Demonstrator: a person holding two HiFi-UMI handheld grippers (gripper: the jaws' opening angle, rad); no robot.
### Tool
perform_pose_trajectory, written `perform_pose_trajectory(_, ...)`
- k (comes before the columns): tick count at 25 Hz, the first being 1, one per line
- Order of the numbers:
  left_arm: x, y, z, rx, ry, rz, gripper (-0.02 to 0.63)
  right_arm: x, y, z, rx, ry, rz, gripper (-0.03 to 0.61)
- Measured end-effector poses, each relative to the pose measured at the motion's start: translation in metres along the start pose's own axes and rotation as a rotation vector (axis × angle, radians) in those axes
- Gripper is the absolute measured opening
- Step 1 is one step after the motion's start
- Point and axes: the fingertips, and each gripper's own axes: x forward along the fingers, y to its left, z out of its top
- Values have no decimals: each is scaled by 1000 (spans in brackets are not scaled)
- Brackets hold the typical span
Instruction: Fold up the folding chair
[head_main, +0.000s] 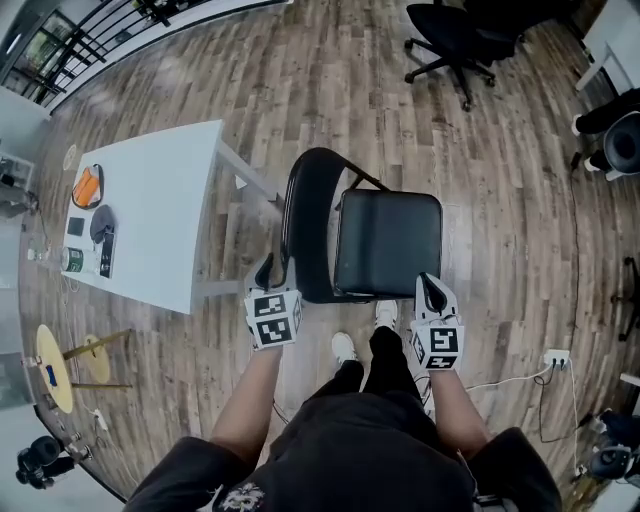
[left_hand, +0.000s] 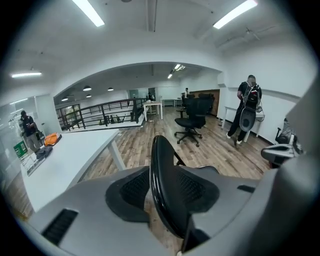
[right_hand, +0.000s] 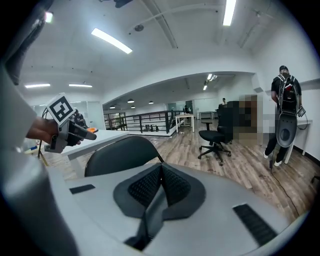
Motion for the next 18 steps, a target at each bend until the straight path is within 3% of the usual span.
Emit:
perform_pose_trajectory(3,24,2,-2,1,58,-1,176,18,-20,-24,19,64,10,15)
perform_pose_trajectory(7,52,3,-3,-8,119,-9,201,39,-47,-62,85,159,31,156)
perform_pose_trajectory(11,77,11,2,0,142,-5,206,58,-73,-107,186,248,48,217)
perform_pose_trajectory(14,94,13,7,-23,158,-34,215,75,-91,-146,242,316,104,274)
perform_pose_trajectory(18,114,7,3,-20,226,-88,229,91,-122,-206,316,444,150,304)
